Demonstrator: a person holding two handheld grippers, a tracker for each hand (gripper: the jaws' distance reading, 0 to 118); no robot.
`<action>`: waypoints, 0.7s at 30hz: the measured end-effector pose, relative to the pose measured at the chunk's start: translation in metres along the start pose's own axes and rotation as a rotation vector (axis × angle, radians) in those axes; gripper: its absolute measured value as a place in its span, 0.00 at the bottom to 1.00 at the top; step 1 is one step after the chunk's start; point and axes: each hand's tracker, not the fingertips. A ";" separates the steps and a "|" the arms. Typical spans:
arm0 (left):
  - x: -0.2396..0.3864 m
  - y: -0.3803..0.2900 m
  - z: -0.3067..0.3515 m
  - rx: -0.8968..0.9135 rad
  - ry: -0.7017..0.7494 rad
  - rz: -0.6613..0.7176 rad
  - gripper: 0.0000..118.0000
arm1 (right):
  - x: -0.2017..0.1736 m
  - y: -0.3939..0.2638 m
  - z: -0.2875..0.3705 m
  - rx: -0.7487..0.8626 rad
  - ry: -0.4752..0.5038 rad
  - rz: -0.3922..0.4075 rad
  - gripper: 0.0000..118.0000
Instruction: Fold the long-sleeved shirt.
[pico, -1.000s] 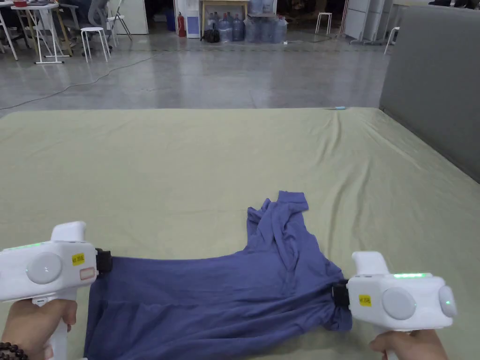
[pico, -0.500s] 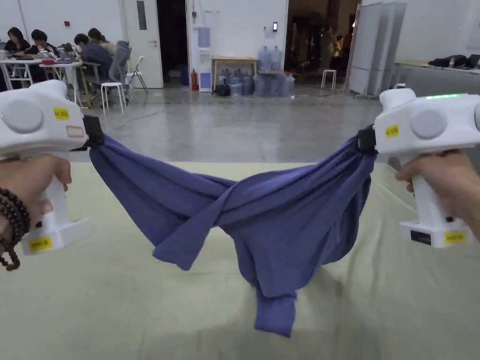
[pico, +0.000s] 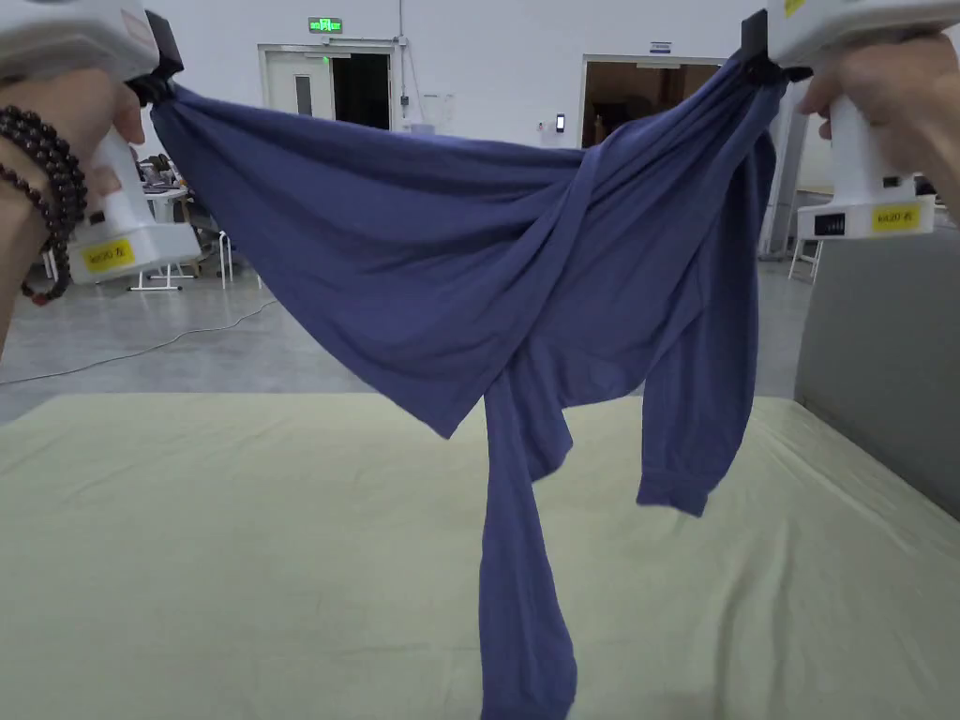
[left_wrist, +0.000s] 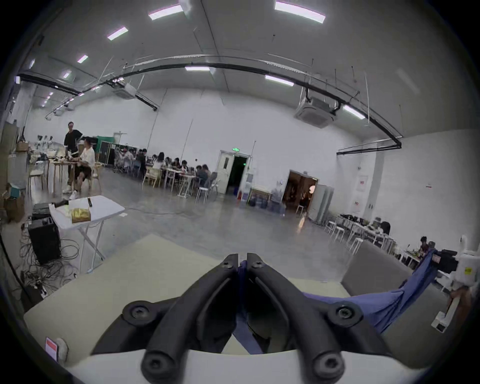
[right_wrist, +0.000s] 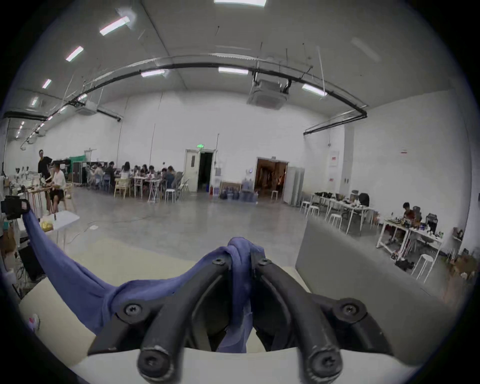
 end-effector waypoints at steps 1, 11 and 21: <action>0.003 0.005 0.001 0.016 -0.004 0.005 0.00 | 0.002 0.005 0.000 -0.004 0.004 -0.013 0.07; -0.006 -0.074 -0.030 -0.111 -0.015 -0.061 0.00 | 0.002 -0.089 -0.040 -0.152 0.037 -0.039 0.07; -0.056 -0.235 -0.006 -0.330 -0.046 -0.129 0.00 | 0.003 -0.277 -0.017 -0.353 0.124 -0.113 0.07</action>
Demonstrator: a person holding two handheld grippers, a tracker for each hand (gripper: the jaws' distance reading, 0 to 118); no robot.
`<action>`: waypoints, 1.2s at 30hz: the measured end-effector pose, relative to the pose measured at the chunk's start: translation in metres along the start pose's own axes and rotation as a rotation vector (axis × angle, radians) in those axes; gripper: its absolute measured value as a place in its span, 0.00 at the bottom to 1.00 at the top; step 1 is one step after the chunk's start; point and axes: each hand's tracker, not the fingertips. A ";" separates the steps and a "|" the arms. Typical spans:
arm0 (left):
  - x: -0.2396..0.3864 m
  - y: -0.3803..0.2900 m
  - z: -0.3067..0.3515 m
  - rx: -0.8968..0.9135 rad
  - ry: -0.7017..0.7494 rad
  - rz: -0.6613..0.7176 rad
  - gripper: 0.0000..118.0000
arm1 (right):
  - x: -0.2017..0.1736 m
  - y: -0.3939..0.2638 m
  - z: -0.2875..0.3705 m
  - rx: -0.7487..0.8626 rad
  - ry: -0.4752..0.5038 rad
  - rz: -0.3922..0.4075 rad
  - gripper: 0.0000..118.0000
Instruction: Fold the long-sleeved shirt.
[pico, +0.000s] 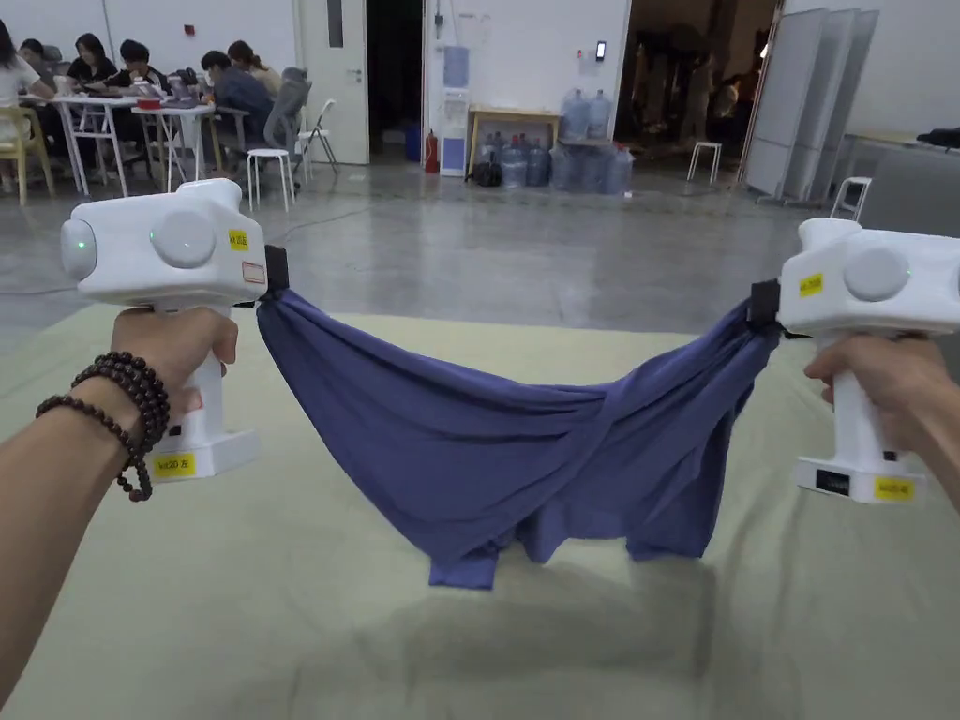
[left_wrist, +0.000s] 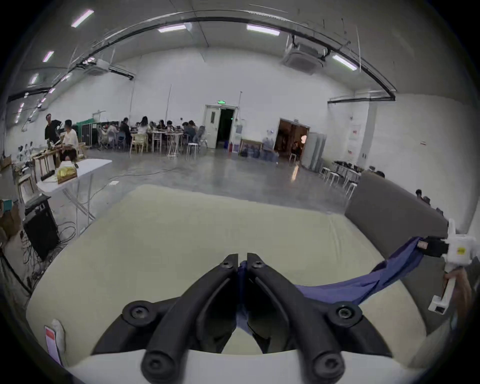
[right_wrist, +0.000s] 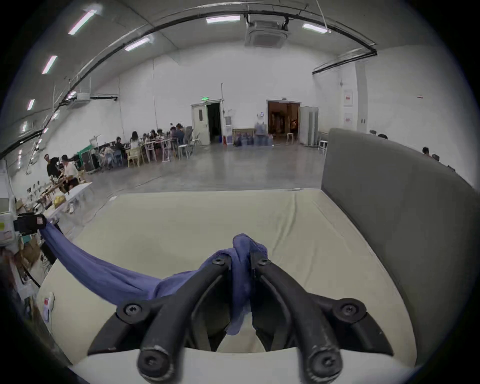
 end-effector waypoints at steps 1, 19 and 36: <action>-0.005 -0.010 0.012 0.002 -0.006 -0.005 0.00 | 0.001 -0.010 0.010 0.003 -0.002 0.001 0.07; -0.073 -0.364 0.167 -0.485 0.008 -0.024 0.00 | 0.011 -0.363 0.152 -0.621 0.151 0.215 0.06; -0.051 -0.305 0.207 -0.327 -0.006 -0.006 0.00 | 0.007 -0.278 0.213 -0.251 0.063 0.101 0.00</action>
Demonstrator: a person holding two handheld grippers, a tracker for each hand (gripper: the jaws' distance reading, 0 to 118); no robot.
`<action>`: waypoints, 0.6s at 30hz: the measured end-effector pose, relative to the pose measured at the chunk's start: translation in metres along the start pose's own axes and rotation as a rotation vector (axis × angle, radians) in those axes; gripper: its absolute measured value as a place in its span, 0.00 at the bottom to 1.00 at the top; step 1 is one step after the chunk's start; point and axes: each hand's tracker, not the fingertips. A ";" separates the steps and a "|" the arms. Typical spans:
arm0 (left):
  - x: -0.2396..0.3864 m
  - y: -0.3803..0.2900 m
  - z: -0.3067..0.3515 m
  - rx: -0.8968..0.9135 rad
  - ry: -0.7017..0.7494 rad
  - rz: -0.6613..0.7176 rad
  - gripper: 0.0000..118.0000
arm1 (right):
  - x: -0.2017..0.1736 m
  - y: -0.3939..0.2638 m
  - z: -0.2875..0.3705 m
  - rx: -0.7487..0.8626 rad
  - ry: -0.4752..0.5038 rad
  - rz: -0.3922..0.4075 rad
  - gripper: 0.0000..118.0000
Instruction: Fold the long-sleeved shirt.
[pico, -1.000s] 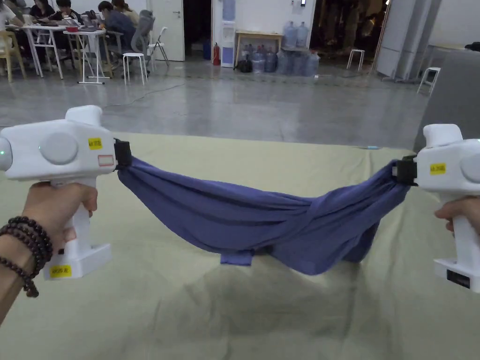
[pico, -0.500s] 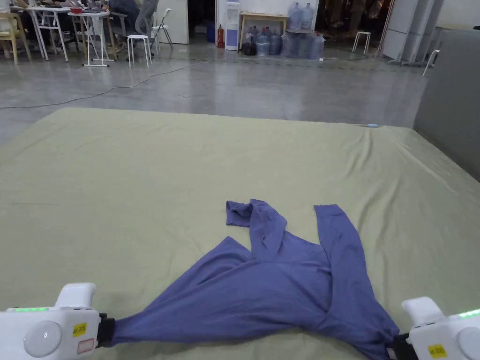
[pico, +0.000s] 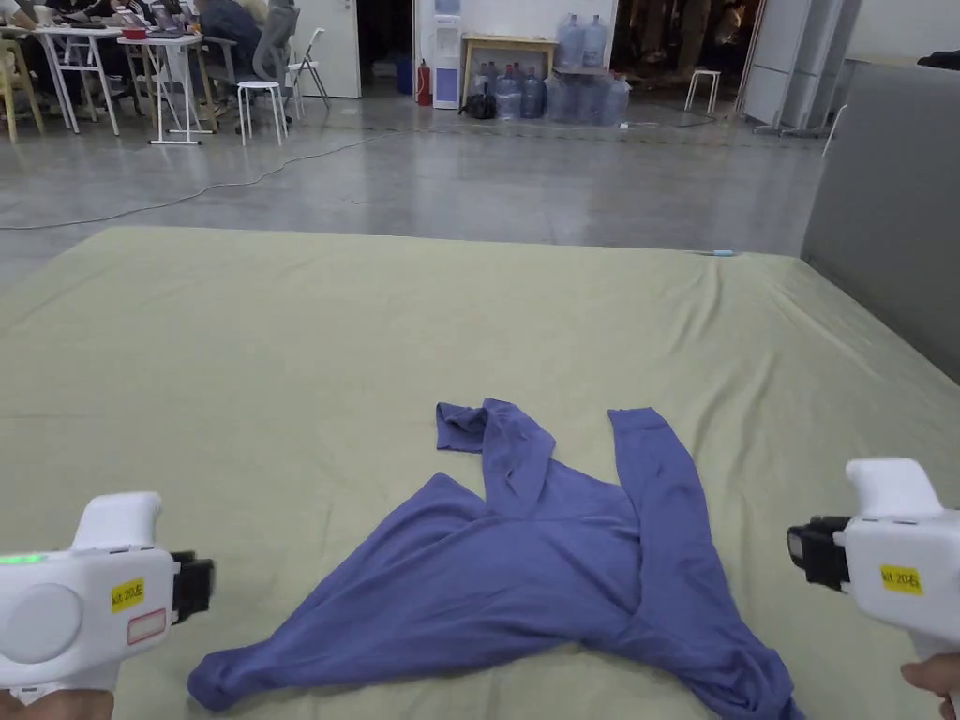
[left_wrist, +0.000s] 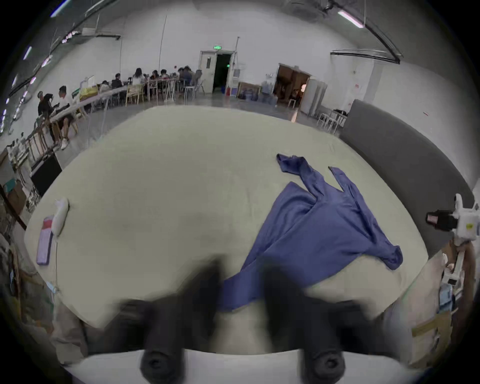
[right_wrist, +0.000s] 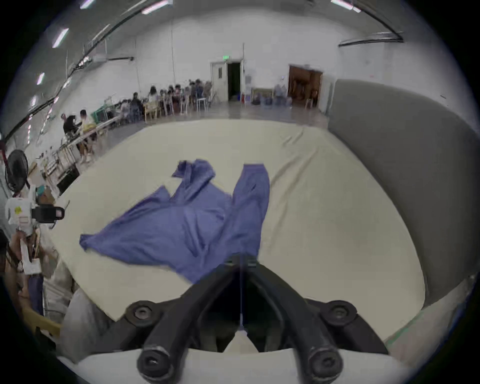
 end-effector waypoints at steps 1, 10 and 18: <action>0.005 -0.002 -0.001 -0.009 0.012 0.000 0.00 | -0.001 0.004 0.000 0.019 -0.011 0.012 0.00; -0.002 -0.033 -0.056 -0.185 0.131 0.013 0.99 | -0.025 -0.005 -0.013 -0.045 0.083 0.065 0.00; -0.009 -0.054 -0.105 -0.238 0.158 0.051 0.49 | -0.034 -0.017 -0.032 -0.105 0.074 0.098 0.00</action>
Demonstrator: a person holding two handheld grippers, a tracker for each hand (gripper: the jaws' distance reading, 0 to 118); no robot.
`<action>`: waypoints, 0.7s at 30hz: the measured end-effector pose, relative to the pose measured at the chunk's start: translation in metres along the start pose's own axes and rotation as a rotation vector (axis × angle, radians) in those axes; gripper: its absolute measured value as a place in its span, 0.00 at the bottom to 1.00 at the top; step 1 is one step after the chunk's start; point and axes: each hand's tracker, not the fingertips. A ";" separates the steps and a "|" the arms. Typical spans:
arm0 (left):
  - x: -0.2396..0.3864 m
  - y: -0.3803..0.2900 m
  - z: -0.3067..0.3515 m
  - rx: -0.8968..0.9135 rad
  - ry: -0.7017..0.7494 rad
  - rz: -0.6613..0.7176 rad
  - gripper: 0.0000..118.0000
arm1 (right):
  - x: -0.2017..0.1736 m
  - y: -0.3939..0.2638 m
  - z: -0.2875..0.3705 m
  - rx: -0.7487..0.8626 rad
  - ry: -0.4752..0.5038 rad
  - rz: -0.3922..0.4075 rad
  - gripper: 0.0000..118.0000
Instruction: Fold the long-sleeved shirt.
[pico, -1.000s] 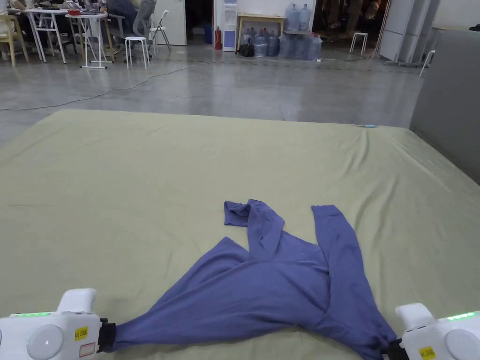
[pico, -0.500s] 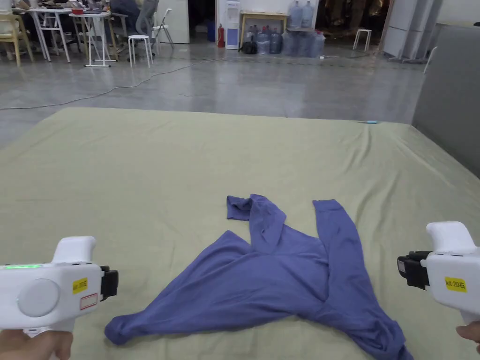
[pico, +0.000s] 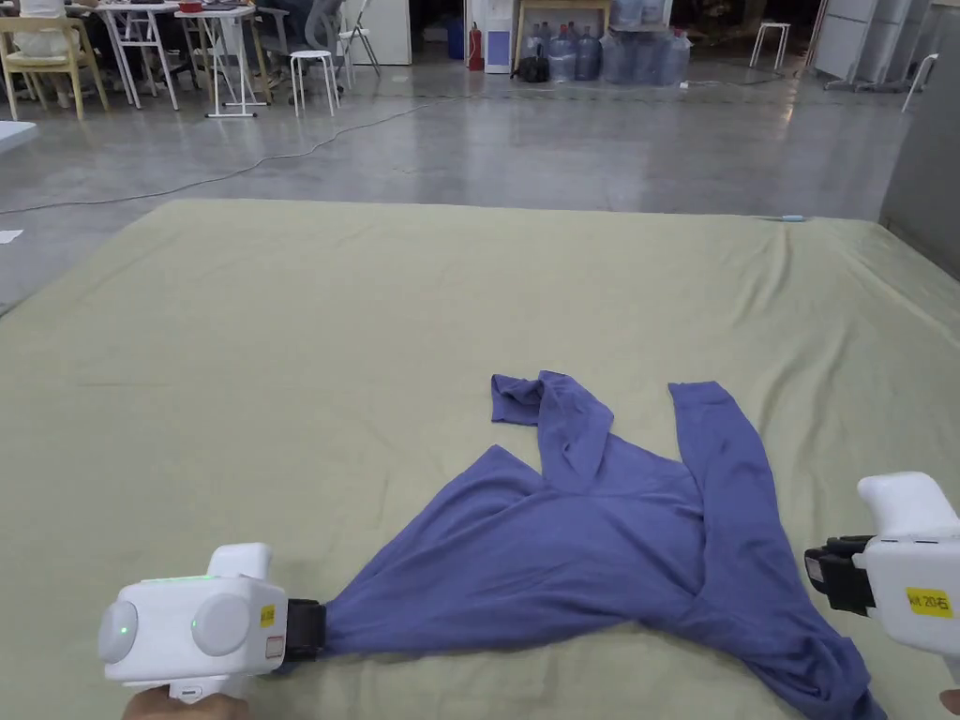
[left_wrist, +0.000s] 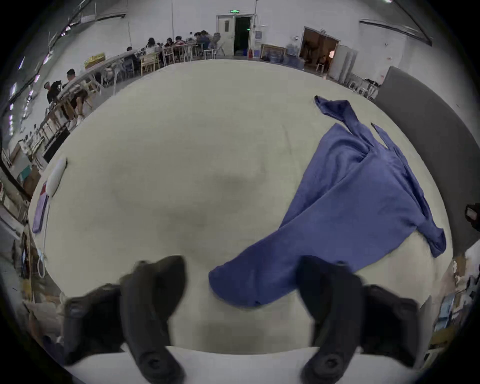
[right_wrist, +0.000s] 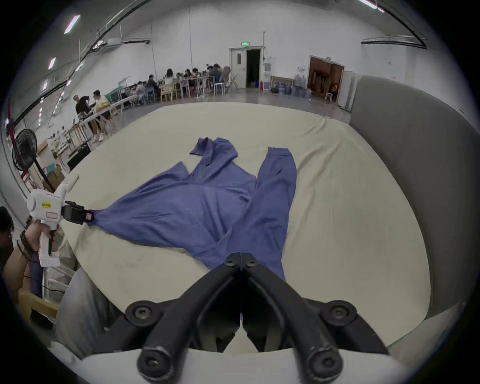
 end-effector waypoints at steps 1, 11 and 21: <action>0.000 0.001 -0.003 0.010 -0.018 0.001 0.28 | 0.002 -0.003 -0.006 -0.005 -0.006 0.007 0.00; 0.011 0.025 0.013 0.041 -0.111 -0.031 0.01 | -0.004 0.103 -0.081 -0.031 0.102 0.127 0.04; 0.016 0.044 0.010 0.053 -0.137 0.018 0.01 | -0.008 0.193 -0.281 -0.333 0.101 0.411 0.69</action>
